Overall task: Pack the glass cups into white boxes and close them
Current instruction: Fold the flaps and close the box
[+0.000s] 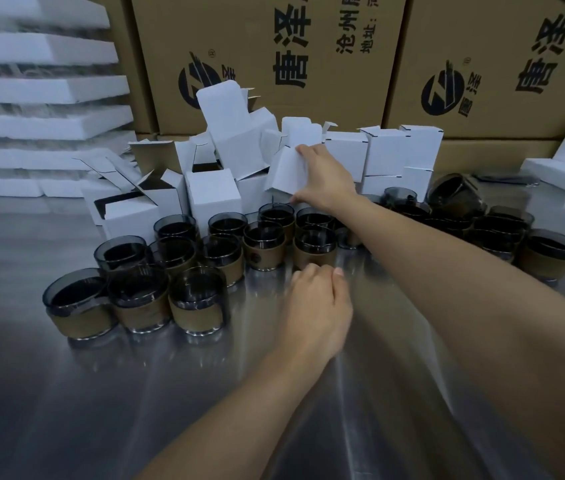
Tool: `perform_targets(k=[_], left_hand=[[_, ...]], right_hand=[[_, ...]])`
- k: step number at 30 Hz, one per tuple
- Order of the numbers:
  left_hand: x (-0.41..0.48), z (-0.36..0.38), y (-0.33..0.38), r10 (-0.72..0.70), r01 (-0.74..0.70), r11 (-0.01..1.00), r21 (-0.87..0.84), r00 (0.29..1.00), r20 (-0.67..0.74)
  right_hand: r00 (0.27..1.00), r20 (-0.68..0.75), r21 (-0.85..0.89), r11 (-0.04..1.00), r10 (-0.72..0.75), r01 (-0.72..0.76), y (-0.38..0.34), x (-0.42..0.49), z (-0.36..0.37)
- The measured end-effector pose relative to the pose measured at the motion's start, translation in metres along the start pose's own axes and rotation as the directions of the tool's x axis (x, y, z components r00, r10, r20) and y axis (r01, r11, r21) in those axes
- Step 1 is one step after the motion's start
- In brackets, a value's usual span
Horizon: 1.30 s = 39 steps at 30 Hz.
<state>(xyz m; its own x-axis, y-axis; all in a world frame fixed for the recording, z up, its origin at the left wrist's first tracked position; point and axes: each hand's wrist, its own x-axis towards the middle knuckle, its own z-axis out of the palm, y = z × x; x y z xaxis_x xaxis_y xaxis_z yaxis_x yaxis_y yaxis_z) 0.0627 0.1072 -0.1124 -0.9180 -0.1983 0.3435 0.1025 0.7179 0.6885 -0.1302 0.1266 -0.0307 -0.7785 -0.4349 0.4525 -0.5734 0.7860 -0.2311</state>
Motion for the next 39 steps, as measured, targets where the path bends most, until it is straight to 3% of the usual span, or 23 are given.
perform_targets(k=[16, 18, 20, 22, 24, 27, 34, 39], left_hand=[[0.001, -0.001, 0.004, -0.023, 0.024, 1.000, -0.017, 0.999, 0.034], [0.001, -0.001, 0.005, -0.030, 0.030, 0.999, -0.015, 0.999, 0.035], [0.002, -0.001, 0.006, -0.036, 0.037, 0.999, -0.028, 0.999, 0.033], [0.002, -0.001, 0.006, -0.038, 0.039, 0.998, -0.041, 0.999, 0.029], [0.002, -0.001, 0.005, -0.037, 0.038, 0.998, -0.046, 0.999, 0.029], [0.001, -0.001, 0.005, -0.059, 0.062, 0.995, -0.073, 0.997, 0.039], [0.002, 0.001, 0.003, -0.044, 0.043, 0.999, 0.024, 0.996, 0.077], [0.003, -0.001, 0.006, -0.062, 0.062, 0.998, 0.004, 0.994, 0.088]], right_hand=[[0.986, 0.157, -0.302, 0.948, -0.049, 0.095, 0.007, 0.006, 0.010], [0.993, 0.120, -0.222, 0.974, -0.016, 0.042, -0.002, 0.011, 0.007], [0.998, 0.050, 0.027, 0.999, -0.034, 0.033, -0.019, 0.014, 0.005], [0.994, 0.003, 0.263, 0.959, -0.110, 0.105, -0.042, 0.015, 0.004], [0.989, -0.023, 0.370, 0.918, -0.148, 0.146, -0.065, 0.018, 0.006], [0.996, -0.020, 0.477, 0.875, -0.082, 0.082, -0.094, 0.028, 0.002], [0.996, 0.086, 0.463, 0.886, -0.028, -0.015, -0.110, 0.056, -0.003], [0.984, 0.152, 0.288, 0.956, -0.094, 0.047, -0.110, 0.046, 0.005]])
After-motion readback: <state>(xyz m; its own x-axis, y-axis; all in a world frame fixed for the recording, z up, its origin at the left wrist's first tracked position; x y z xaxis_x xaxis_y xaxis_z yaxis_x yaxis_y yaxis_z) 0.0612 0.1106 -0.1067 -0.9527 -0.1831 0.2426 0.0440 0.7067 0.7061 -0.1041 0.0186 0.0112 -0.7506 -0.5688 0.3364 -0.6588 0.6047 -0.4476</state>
